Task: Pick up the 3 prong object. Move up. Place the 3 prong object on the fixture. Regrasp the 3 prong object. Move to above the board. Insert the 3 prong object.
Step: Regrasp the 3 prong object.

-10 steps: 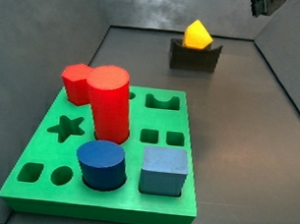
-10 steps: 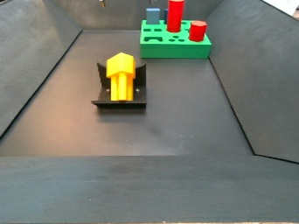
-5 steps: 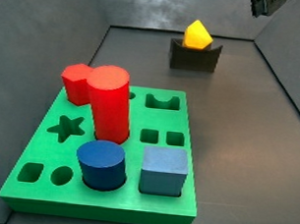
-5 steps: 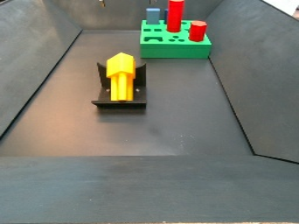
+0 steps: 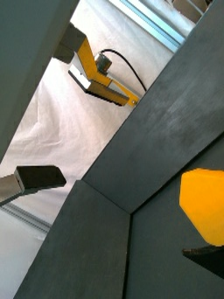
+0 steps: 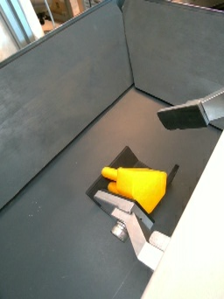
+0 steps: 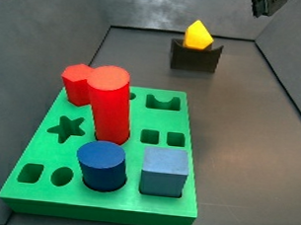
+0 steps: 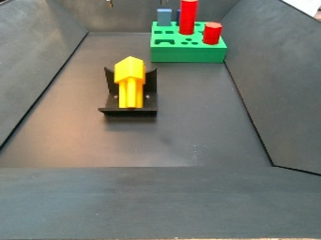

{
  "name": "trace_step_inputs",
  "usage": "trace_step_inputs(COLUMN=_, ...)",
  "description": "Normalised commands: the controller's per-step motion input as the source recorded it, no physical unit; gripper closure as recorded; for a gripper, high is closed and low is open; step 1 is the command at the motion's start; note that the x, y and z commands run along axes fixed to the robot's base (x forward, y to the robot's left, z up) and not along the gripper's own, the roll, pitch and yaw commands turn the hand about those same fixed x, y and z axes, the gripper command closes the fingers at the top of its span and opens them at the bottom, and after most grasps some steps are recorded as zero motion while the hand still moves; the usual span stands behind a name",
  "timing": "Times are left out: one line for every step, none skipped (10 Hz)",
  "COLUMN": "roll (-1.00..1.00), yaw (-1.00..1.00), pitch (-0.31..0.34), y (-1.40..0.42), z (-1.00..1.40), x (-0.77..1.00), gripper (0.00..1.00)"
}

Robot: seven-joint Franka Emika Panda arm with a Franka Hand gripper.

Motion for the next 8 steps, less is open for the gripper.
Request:
trace_step_inputs(roll=0.13, yaw=0.1, pitch=0.074, y=-0.04, z=-0.04, x=0.41, gripper=0.0)
trace_step_inputs(roll=0.13, yaw=0.1, pitch=0.074, y=-0.04, z=-0.04, x=0.4, gripper=0.0)
trace_step_inputs(roll=0.13, yaw=0.1, pitch=0.074, y=-0.04, z=-0.04, x=0.4, gripper=0.0)
trace_step_inputs(roll=0.13, yaw=0.1, pitch=0.075, y=-0.04, z=-0.04, x=0.4, gripper=0.0)
trace_step_inputs(roll=0.13, yaw=0.1, pitch=0.075, y=-0.04, z=-0.04, x=0.4, gripper=0.0)
trace_step_inputs(roll=0.02, yaw=0.08, pitch=0.115, y=0.07, z=-1.0, x=0.16, gripper=0.0)
trace_step_inputs(roll=0.03, yaw=0.08, pitch=0.113, y=0.07, z=-1.0, x=0.16, gripper=0.0)
trace_step_inputs(roll=0.04, yaw=0.11, pitch=0.084, y=0.06, z=-1.0, x=0.17, gripper=0.0)
